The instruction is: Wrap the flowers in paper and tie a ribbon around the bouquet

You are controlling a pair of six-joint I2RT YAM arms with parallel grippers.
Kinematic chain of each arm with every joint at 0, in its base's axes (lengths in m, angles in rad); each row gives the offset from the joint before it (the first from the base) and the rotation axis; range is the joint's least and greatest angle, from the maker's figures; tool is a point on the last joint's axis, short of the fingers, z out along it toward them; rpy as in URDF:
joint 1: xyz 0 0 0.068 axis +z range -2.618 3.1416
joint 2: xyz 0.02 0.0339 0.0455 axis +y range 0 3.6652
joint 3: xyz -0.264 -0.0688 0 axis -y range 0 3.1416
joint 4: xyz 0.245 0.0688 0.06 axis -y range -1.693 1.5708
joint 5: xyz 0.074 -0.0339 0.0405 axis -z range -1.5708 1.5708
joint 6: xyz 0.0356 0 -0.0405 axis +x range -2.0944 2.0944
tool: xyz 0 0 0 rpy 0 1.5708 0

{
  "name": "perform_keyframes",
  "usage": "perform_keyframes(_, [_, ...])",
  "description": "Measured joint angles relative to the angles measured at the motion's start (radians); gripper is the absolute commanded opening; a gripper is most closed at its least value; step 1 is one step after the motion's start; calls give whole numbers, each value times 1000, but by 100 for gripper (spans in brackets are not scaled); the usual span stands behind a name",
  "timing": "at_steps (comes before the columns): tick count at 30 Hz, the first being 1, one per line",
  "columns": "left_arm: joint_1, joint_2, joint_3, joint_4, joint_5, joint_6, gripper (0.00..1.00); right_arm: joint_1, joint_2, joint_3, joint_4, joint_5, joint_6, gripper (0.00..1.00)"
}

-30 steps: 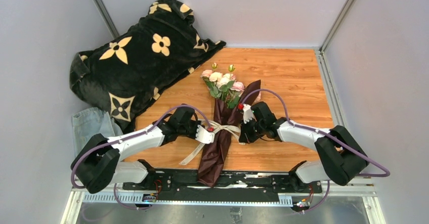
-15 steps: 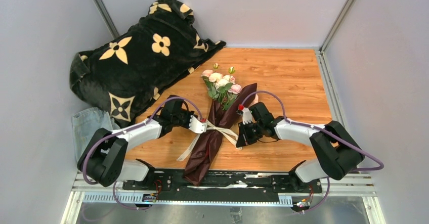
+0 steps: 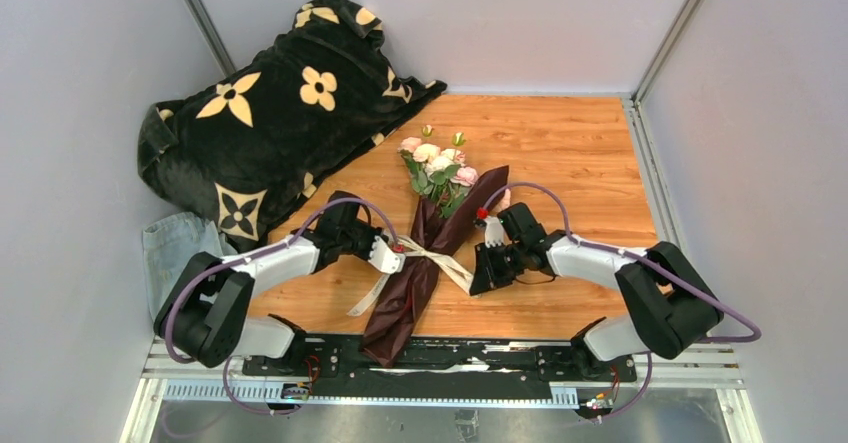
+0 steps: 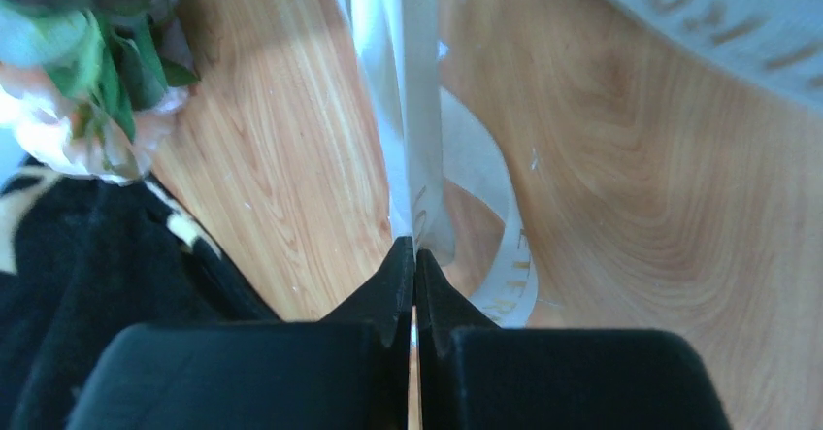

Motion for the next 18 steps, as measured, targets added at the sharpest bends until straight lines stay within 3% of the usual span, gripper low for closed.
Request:
perform_keyframes(2, [-51,-22,0,-33,-43,-21,0,0,-2,28,-51,0,-7,47])
perform_keyframes(4, [-155,-46,4,-73,-77,-59,1,1,-5,67,-90,17,-29,53])
perform_keyframes(7, [-353,-55,8,-118,-97,-108,5,-4,-3,126,-116,69,-67,55])
perform_keyframes(10, [-457,-50,8,-130,-90,-157,6,-29,14,191,-140,116,-108,55])
perform_keyframes(18, [-525,100,103,74,-21,-332,10,-273,-118,251,-254,195,-172,58])
